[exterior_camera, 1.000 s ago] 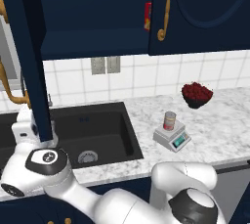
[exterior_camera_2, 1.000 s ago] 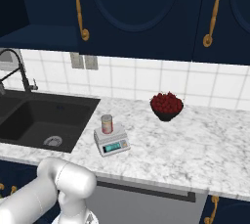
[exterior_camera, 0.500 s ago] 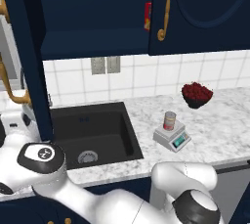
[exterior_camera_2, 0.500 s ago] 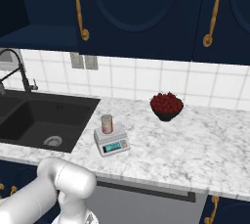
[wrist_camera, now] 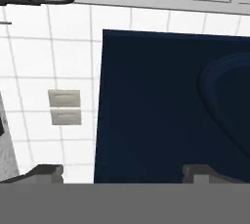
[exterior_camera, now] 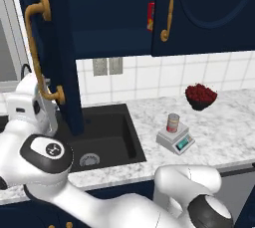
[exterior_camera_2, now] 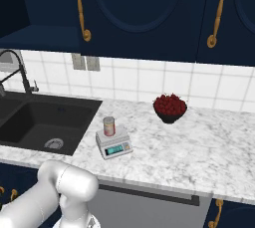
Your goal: Pick the canned food and place it on the digital scale for weighing, and close the cabinet.
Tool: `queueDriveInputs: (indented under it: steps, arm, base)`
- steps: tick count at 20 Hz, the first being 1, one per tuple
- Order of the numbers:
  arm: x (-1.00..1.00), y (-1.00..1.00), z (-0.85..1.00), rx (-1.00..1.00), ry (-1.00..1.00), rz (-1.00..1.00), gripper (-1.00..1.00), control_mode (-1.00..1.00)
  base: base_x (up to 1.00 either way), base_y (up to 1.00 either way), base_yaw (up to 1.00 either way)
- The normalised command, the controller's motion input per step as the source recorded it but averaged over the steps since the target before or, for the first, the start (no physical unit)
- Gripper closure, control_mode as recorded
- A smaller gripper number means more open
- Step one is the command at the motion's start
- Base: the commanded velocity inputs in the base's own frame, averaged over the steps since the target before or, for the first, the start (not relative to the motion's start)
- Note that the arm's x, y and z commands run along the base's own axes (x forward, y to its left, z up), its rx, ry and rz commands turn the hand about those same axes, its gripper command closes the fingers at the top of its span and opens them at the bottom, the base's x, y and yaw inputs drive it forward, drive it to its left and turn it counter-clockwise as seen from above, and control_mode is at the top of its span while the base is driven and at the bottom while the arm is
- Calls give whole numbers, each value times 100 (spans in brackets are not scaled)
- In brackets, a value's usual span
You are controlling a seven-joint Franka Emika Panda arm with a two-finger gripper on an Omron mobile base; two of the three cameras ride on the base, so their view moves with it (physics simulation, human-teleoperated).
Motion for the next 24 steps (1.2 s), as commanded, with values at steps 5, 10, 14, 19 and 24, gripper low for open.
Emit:
queueDriveInputs:
  steps: [5,10,14,19,24]
  arm:
    - [-2,-70,41,23,2,0,-100,-100]
    - [3,-75,33,19,4,1,-100,-100]
    - [12,-77,20,17,6,6,-100,-100]
    - [23,-75,11,17,6,10,-100,-100]
    - [36,-68,13,19,2,13,-100,-100]
  base:
    - [0,0,0]
    - [0,0,0]
    - [0,0,0]
    - [0,0,0]
    - [0,0,0]
